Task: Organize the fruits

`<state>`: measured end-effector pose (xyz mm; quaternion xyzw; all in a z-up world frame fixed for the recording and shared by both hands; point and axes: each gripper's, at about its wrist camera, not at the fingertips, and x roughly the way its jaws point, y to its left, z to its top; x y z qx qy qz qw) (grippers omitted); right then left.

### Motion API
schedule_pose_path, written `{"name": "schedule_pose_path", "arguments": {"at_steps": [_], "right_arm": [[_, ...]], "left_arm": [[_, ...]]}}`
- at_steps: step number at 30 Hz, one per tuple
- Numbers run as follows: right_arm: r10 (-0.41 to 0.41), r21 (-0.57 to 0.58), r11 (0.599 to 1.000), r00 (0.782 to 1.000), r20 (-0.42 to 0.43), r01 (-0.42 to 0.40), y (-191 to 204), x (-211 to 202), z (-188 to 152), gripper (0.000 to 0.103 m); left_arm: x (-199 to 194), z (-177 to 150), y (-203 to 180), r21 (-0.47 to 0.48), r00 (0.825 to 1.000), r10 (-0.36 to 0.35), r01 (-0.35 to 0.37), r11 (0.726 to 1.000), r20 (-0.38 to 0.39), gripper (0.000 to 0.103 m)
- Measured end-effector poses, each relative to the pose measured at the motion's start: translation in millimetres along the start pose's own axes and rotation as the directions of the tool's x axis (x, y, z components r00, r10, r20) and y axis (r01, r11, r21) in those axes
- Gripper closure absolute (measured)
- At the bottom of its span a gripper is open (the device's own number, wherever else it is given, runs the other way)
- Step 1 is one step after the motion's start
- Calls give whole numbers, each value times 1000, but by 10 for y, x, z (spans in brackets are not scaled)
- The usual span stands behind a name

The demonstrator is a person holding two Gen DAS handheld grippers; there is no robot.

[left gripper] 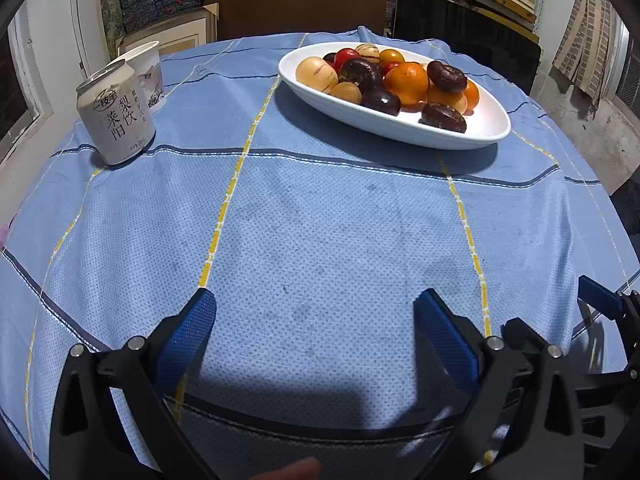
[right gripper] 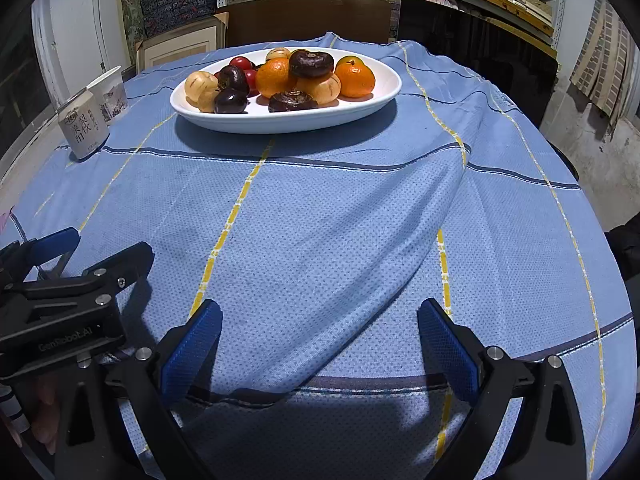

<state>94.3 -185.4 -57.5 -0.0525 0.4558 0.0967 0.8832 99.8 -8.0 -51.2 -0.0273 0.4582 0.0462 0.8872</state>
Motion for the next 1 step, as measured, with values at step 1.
{"name": "schedule_pose_path", "arguments": {"at_steps": [1], "right_arm": [[0,0,1000,1000,0,0,3,-1,-2,3]], "left_arm": [[5,4,-5,-1,1000,1,-1,1000,0,4]]}}
